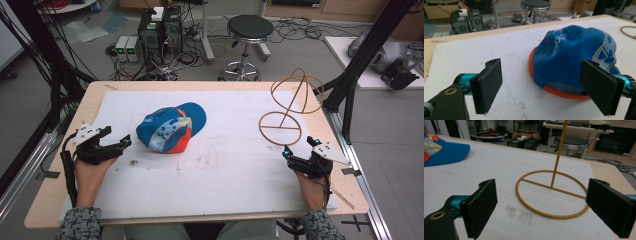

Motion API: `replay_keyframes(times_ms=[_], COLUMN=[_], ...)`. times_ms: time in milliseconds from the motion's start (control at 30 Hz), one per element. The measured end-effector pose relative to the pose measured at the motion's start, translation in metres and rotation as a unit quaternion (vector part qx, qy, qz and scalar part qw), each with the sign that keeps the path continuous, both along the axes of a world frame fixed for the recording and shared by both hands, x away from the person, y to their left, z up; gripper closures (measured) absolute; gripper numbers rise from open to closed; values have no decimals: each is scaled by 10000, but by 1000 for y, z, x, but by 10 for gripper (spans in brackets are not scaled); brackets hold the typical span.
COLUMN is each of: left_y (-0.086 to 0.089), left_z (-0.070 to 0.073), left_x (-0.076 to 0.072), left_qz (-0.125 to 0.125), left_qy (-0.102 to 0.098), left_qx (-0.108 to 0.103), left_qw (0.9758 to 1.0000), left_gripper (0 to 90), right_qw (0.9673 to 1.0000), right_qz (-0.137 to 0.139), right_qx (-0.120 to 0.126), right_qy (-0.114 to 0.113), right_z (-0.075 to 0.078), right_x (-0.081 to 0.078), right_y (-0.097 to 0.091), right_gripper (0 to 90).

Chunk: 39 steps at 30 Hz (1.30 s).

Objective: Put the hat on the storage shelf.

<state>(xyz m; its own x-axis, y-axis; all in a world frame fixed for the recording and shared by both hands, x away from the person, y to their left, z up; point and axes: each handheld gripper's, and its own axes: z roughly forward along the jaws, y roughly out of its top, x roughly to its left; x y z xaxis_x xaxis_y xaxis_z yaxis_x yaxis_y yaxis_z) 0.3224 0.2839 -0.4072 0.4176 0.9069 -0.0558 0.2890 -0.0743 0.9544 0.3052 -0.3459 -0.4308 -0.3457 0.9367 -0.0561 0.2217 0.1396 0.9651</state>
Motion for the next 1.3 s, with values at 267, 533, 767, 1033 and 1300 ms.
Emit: replay_keyframes(times_ms=[267, 533, 767, 1033, 1300], left_y=[0, -5, -13, -29, -51], left_z=[-1, 1, 4, 11, 12], left_x=[2, 5, 8, 16, 29], left_qz=[5, -119, -262, -423, -816], left_qy=[-19, -140, -286, -500, -556], left_qx=[-31, -121, -180, -150, -98], left_qw=[10000, 9998, 9991, 9977, 9951], left_gripper=[194, 195, 195, 196, 198], right_qw=[10000, 9999, 9997, 9996, 9993], right_qz=[73, 87, 153, 247, 348], right_qx=[-32, -77, -170, -144, -144], right_qy=[37, 35, 15, 35, -4], right_z=[-1, -1, -1, -1, -2], right_x=[1, 0, 0, -2, -9], right_y=[2, 4, 5, 8, 7], right_gripper=[94, 94, 94, 94, 94])
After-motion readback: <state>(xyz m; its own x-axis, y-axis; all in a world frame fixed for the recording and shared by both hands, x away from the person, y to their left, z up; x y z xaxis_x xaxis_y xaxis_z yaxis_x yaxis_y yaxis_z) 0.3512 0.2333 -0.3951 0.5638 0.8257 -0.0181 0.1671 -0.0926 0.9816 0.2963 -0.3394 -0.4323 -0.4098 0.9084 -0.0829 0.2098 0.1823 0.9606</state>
